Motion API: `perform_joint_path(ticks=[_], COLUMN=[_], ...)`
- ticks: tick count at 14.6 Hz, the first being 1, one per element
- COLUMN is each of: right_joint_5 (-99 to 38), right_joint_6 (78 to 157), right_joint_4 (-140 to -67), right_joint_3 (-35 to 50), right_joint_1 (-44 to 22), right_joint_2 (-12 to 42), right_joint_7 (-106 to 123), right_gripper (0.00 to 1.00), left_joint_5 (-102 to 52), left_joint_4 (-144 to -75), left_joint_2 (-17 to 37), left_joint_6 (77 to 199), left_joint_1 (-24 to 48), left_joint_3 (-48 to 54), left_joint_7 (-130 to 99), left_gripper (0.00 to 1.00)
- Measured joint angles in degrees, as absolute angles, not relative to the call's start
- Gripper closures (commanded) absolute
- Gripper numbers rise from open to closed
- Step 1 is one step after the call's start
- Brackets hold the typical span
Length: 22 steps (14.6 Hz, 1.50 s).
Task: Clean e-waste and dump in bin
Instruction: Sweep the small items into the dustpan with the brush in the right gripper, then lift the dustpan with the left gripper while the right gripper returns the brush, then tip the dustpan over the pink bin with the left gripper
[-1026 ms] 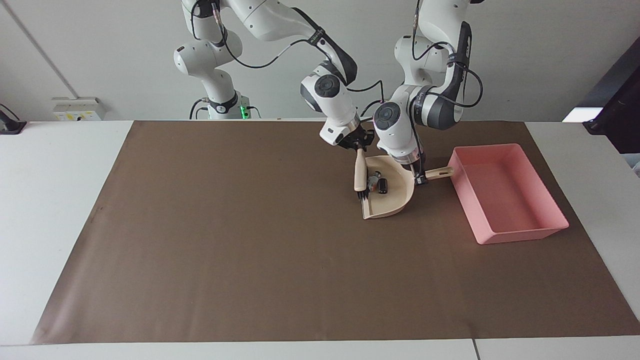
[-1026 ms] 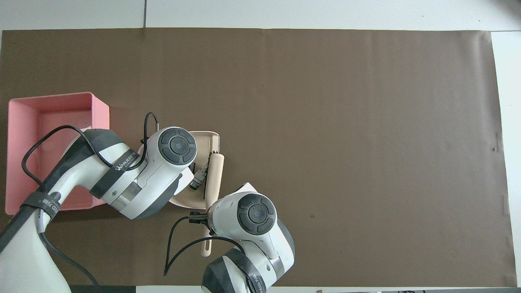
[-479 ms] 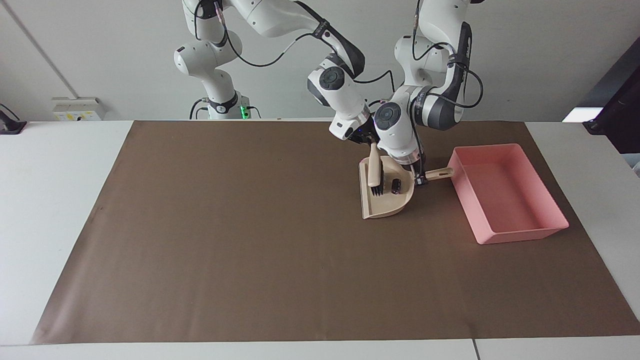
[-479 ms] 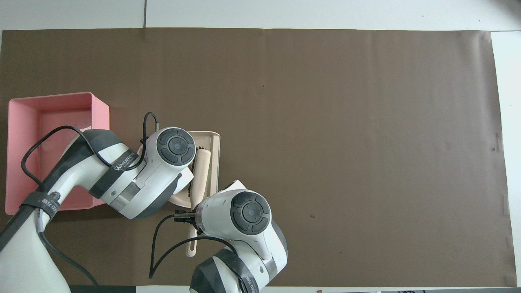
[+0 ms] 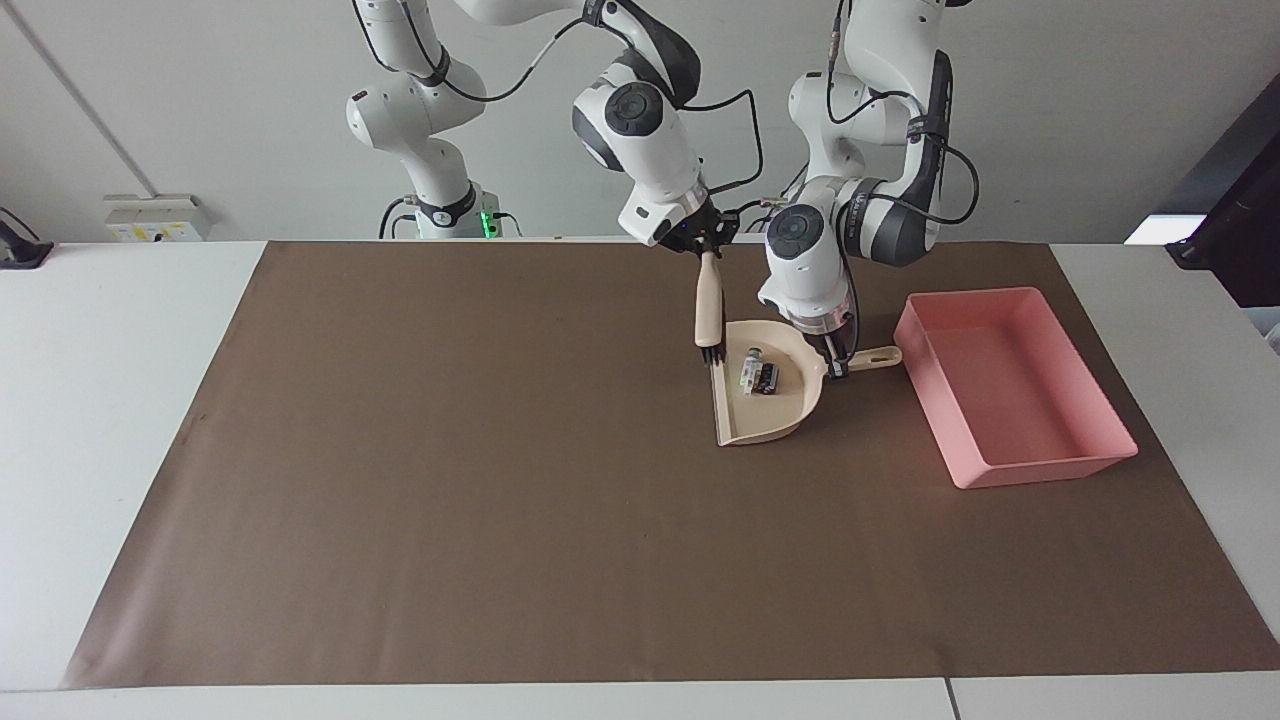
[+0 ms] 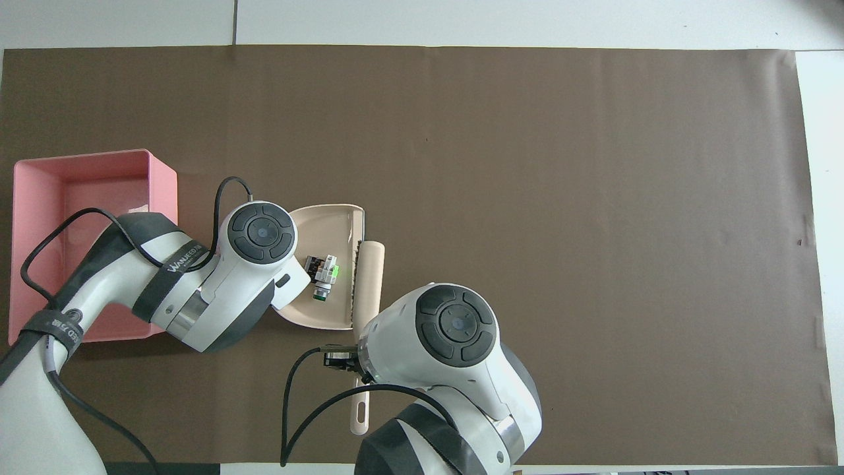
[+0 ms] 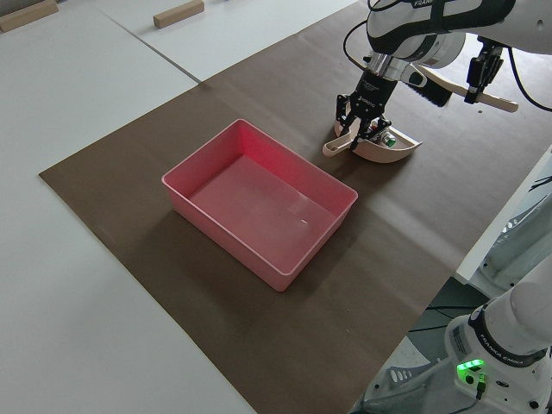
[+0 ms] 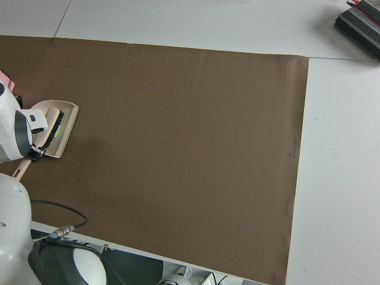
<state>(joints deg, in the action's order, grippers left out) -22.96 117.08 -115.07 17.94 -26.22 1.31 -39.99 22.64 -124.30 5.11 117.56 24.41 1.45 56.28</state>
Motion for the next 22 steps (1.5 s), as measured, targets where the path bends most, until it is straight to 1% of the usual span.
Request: perform_joint_path(ticks=[3, 5, 7, 10, 13, 16, 19, 22], right_joint_5=[-16.4, -12.6, -9.3, -6.2, -0.9, 2.5, 4.4, 4.5], right_joint_6=[107.6, 103.1, 99.7, 96.8, 96.9, 99.8, 105.3, 109.8], right_joint_4=[-115.9, -116.1, -116.3, -117.1, -119.0, -120.2, -121.7, -123.6], right_joint_3=[17.7, 17.6, 17.5, 17.4, 17.4, 17.4, 17.4, 17.5], right_joint_1=[-18.4, -12.4, -5.9, 4.7, 14.3, 20.9, 24.2, 26.1], right_joint_2=[-3.5, -5.3, -6.1, -6.2, -5.5, -2.8, 0.3, 2.2], right_joint_7=[-39.9, -37.4, -31.4, -16.7, -2.5, 5.6, 8.5, 8.5], right_gripper=[1.0, 1.0, 1.0, 1.0, 1.0, 1.0, 1.0, 0.99], left_joint_5=[19.0, 15.9, 13.6, 11.6, 11.3, 11.3, 11.3, 14.3], left_joint_4=[-123.8, -122.1, -118.9, -112.0, -106.7, -103.2, -99.2, -97.6], left_joint_2=[4.9, 4.1, 2.9, 2.0, 2.0, 2.2, 3.5, 5.0], left_joint_6=[118.8, 118.3, 115.3, 108.7, 105.0, 104.0, 103.1, 103.2], left_joint_1=[23.5, 22.1, 19.3, 14.0, 8.4, 2.0, -5.1, -9.4], left_joint_3=[1.5, 1.4, 1.3, 1.0, 0.9, 0.8, 0.6, 0.3], left_joint_7=[58.1, 62.0, 67.1, 75.1, 82.2, 88.5, 95.2, 97.6], left_gripper=[1.0, 1.0, 1.0, 1.0, 1.0, 1.0, 0.98, 0.99])
